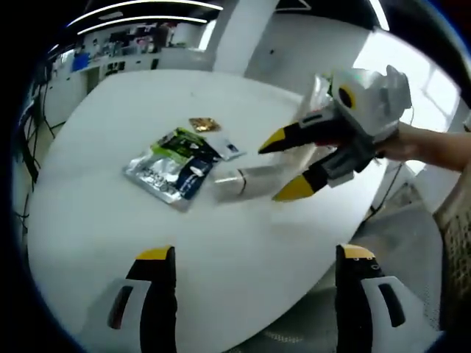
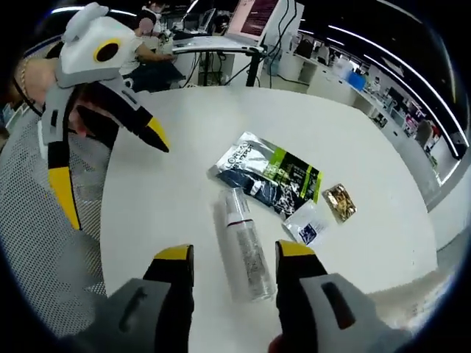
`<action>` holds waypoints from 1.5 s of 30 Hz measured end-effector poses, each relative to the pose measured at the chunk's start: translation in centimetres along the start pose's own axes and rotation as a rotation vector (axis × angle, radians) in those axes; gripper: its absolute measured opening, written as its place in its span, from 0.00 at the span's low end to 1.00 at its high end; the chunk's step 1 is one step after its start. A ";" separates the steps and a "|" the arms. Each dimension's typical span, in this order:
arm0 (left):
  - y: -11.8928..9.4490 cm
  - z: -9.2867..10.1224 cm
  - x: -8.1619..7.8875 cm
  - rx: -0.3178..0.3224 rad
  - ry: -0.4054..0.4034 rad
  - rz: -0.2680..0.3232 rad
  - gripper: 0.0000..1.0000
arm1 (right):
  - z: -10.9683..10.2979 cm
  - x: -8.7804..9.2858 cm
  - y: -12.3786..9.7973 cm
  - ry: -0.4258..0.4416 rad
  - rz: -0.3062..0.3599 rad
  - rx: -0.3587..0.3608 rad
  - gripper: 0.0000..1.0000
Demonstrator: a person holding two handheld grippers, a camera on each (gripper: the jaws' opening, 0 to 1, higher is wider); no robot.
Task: Arrange the skincare products in the storage area until every visible bottle or jar stands upright without overlapping.
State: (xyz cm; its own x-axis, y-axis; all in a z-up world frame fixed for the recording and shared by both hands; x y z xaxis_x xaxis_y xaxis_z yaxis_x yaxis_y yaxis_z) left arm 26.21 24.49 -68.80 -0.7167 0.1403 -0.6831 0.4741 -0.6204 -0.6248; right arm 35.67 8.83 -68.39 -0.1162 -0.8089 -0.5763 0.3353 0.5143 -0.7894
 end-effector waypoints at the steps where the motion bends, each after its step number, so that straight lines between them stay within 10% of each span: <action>1: 0.0 0.0 0.0 0.002 -0.002 0.000 0.86 | 0.1 -0.1 0.2 -0.002 -0.005 0.003 0.41; 16: 0.1 0.0 0.0 0.008 -0.022 0.000 0.86 | 0.9 0.7 2.3 -0.022 -0.132 -0.038 0.31; 39: -0.2 -0.1 -0.2 -0.001 -0.030 0.019 0.86 | 0.6 0.9 3.0 0.013 -0.158 -0.085 0.21; 45: -0.6 0.0 -0.5 -0.002 -0.034 0.030 0.86 | 0.6 1.0 2.8 -0.012 -0.114 0.014 0.20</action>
State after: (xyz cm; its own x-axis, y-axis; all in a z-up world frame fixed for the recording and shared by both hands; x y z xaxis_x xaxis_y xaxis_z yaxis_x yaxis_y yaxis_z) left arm 26.27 24.77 -68.02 -0.7191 0.0954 -0.6883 0.4965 -0.6225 -0.6050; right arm 37.05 9.28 -71.04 -0.1430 -0.8655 -0.4801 0.3340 0.4144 -0.8466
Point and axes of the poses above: the point that each gripper's makers call its tool centre point, and the gripper's own axes: y roughly forward along the fingers, z roughly to its right, x roughly out of its underside, the point moved 8 cm from there along -y, roughly backward along the fingers, and after that the axes turned 1 degree about x, right-handed, at the moved point
